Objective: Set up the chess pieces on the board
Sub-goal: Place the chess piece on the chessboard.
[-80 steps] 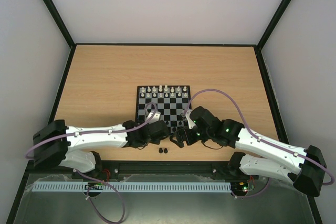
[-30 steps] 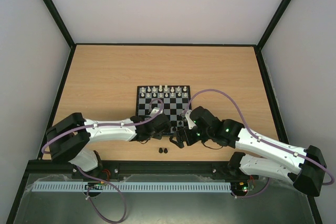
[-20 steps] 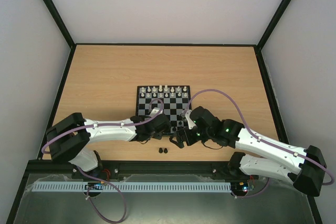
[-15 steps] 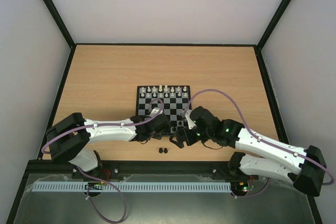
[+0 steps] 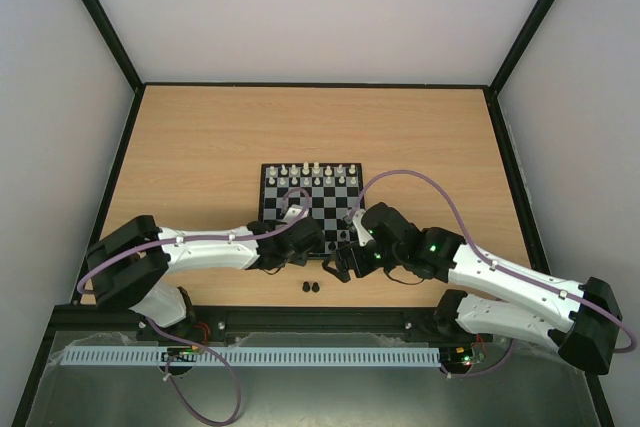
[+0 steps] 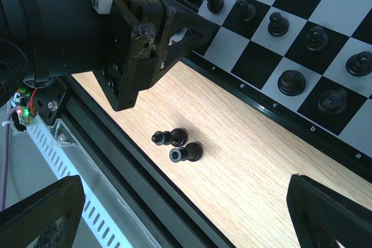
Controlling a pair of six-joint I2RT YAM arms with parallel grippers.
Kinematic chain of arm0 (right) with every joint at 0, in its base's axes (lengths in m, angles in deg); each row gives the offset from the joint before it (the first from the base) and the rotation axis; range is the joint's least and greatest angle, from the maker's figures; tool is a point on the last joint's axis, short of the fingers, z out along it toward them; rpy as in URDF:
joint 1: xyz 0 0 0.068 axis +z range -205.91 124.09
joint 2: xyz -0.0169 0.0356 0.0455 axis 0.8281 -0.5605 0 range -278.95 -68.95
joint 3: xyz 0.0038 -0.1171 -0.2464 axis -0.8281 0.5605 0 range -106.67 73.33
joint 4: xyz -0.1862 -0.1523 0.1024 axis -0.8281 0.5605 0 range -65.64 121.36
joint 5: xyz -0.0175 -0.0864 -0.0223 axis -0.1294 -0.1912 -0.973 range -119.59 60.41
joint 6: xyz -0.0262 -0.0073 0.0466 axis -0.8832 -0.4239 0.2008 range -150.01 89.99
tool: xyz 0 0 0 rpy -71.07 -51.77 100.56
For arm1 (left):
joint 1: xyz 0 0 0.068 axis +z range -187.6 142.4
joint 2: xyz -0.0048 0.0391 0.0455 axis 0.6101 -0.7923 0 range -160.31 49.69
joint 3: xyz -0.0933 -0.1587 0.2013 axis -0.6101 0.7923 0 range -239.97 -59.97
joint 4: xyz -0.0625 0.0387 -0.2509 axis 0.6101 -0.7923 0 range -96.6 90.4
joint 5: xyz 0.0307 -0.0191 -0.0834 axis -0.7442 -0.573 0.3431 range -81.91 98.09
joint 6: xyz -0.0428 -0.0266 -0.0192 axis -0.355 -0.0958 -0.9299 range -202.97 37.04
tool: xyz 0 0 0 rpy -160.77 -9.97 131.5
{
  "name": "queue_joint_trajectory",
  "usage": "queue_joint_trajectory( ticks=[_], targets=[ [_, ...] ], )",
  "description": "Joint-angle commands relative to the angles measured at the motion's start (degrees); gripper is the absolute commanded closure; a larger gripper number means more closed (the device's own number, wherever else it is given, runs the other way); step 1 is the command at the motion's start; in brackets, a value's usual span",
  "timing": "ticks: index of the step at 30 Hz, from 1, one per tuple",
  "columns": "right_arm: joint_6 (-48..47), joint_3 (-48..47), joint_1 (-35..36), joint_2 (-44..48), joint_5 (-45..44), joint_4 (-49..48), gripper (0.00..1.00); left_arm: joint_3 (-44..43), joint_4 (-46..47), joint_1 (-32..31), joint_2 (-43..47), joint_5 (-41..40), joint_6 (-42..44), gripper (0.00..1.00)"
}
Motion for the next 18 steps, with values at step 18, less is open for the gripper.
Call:
queue_joint_trajectory(
  ticks=[18],
  targets=[
    [-0.66, 0.76, -0.10, -0.34, 0.83, -0.09, 0.04, 0.23, -2.03, 0.35, 2.82, -1.49, -0.62, 0.73]
  ],
)
